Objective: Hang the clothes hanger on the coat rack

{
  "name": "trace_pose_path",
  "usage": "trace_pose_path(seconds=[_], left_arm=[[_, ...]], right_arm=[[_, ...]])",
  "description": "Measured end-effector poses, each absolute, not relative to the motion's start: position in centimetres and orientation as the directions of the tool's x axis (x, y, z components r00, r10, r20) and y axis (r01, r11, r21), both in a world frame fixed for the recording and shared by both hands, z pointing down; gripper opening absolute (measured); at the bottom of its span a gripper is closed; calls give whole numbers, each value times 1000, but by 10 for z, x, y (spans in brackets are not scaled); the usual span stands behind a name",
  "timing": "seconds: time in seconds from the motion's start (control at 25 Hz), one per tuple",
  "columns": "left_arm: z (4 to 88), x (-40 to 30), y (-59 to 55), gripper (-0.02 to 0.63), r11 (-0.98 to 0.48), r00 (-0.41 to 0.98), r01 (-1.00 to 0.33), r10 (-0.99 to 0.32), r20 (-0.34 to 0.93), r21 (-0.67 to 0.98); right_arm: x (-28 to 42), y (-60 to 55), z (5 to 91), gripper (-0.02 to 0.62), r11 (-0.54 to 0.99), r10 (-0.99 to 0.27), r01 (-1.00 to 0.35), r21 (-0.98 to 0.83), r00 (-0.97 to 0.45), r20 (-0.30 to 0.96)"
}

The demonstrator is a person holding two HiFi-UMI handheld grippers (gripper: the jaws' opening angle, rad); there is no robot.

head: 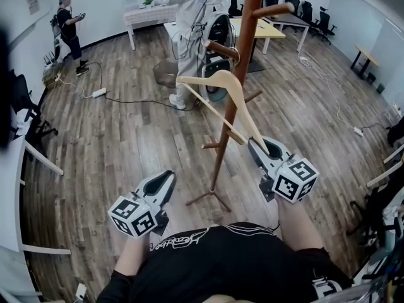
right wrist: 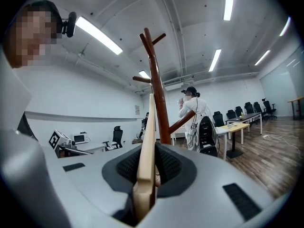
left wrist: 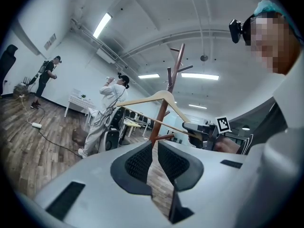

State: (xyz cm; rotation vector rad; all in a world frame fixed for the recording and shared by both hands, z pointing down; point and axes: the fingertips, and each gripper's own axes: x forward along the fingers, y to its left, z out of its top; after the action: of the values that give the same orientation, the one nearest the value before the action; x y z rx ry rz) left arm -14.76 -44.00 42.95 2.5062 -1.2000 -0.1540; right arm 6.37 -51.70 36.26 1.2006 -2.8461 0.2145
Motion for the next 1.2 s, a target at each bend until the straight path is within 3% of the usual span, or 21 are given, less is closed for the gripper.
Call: trace_pose_path(seconds=[0.6, 0.88, 1.2], left_arm=[[427, -141, -423, 42, -606, 662, -717, -747, 63, 346], [419, -141, -393, 43, -643, 690, -696, -721, 52, 318], [427, -137, -354, 43, -668, 718, -668, -694, 50, 327]], right_arm=[[71, -503, 351, 78, 672, -737, -738, -68, -675, 45], [70, -471, 343, 209, 623, -781, -781, 44, -624, -6], [79, -398, 340, 225, 619, -780, -782, 63, -623, -64]])
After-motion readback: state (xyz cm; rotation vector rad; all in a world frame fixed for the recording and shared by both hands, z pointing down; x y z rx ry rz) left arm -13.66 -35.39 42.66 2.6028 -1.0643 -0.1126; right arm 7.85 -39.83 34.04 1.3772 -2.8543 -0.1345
